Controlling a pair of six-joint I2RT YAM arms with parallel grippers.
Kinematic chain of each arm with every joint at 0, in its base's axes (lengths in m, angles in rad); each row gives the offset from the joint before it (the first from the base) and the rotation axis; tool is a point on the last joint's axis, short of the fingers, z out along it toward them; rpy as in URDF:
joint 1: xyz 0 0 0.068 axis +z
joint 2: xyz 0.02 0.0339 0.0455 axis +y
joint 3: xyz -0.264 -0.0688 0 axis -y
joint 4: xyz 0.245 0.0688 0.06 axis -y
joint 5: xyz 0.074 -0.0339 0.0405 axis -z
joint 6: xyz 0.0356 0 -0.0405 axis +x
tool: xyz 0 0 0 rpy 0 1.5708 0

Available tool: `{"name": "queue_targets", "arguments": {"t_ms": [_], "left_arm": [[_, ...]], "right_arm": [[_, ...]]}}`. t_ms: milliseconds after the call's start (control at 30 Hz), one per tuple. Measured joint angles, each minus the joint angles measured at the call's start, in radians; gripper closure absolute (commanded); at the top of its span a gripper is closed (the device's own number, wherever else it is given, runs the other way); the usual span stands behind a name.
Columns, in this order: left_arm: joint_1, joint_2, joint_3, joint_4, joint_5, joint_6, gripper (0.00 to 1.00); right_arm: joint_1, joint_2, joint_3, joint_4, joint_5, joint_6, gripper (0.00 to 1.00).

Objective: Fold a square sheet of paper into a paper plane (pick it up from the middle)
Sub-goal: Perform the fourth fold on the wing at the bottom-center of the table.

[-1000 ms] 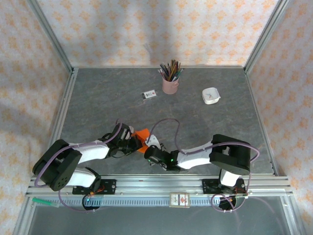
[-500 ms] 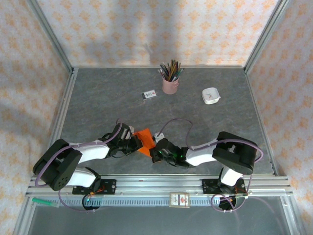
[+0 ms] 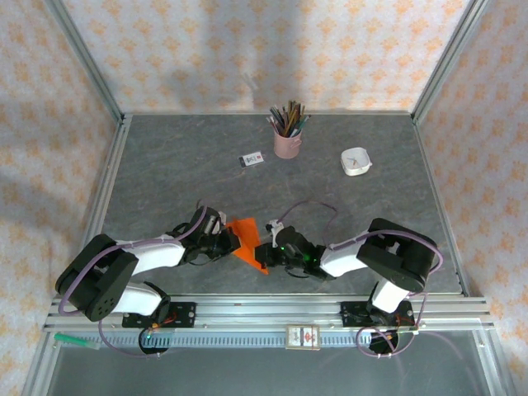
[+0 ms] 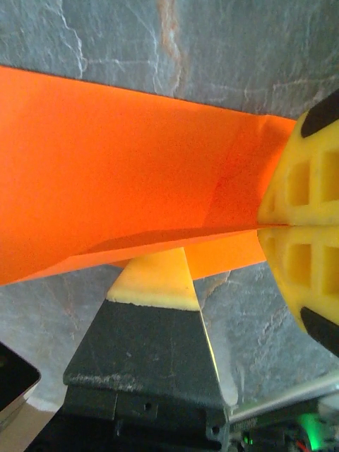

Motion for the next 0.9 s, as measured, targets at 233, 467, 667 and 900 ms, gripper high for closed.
{"name": "queue_targets", "arguments": {"t_ms": [233, 467, 667, 900], "left_arm": [[0.0, 0.011, 0.014, -0.012, 0.0, 0.007, 1.0], [0.0, 0.013, 0.026, -0.034, -0.002, 0.018, 1.0], [0.0, 0.013, 0.047, -0.074, -0.014, 0.04, 1.0], [0.0, 0.003, 0.093, -0.137, -0.028, 0.076, 0.9]], "right_arm": [[-0.016, 0.039, -0.006, 0.045, -0.043, 0.051, 1.0], [-0.018, 0.066, -0.011, 0.088, -0.053, 0.099, 1.0], [-0.018, 0.076, -0.026, 0.129, -0.046, 0.142, 1.0], [-0.018, 0.079, -0.028, 0.137, -0.039, 0.165, 1.0]]}}
